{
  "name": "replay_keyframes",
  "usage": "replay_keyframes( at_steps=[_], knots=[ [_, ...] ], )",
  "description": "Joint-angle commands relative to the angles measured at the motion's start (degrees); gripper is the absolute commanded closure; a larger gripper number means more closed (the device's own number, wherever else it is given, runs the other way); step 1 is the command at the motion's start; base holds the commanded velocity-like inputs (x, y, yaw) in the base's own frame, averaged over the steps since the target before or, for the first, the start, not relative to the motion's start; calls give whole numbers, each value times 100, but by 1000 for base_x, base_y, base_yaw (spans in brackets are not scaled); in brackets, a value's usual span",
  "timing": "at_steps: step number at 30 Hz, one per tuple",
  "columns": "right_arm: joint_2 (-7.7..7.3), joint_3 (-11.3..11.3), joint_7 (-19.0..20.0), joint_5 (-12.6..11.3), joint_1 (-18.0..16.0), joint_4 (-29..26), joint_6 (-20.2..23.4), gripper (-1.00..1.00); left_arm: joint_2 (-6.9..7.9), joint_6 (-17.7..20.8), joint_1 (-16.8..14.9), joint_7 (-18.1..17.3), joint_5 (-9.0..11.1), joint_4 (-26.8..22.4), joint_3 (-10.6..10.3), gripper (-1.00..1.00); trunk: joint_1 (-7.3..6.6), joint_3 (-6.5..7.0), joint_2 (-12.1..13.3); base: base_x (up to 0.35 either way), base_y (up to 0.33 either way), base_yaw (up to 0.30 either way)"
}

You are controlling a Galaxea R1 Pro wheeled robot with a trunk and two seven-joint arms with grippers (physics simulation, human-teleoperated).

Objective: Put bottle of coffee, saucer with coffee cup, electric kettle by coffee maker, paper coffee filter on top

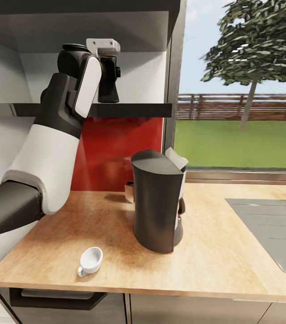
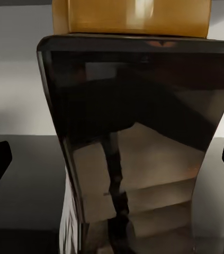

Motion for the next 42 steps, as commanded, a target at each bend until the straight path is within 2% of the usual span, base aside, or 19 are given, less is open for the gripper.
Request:
replay_keyframes(
  at_steps=[1,32,33,42],
  knots=[
    [3,39,42,-61,-5,17,-24,-100,0,12,-6,52,58,-2,-6,-100,2,-9,-7,37,0,0],
    [3,37,42,-61,-5,17,-26,-100,0,20,-6,40,53,28,0,-100,2,-9,-7,41,0,0],
    [3,39,42,-61,-5,17,-27,-100,0,20,-6,40,53,30,1,100,2,-9,-7,0,0,0],
    [3,37,42,-61,-5,17,-27,-100,0,20,-6,39,53,25,2,100,2,-9,-7,0,0,0]
  ],
)
